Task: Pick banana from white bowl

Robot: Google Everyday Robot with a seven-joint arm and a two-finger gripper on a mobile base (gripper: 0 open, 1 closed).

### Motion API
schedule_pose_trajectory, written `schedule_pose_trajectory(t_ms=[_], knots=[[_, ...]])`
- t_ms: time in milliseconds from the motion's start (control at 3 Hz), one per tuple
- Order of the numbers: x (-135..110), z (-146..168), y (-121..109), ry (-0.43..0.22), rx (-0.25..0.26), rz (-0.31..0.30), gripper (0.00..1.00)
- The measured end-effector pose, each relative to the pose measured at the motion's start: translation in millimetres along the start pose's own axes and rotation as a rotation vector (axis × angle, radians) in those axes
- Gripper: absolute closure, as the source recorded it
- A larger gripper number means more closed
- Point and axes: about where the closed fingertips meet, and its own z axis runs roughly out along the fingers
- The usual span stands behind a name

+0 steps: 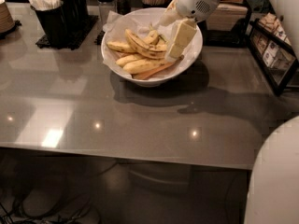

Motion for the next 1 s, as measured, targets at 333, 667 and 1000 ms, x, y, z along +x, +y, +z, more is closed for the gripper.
schedule_pose_trajectory(t_ms=[333,667,1000], knots=[[-9,20,-14,-0.032,-0.021,-0.019,0.2],[-5,34,-21,-0.049,-0.033,0.0,0.2],[4,51,-20,-0.07,-0.051,0.046,0.21]])
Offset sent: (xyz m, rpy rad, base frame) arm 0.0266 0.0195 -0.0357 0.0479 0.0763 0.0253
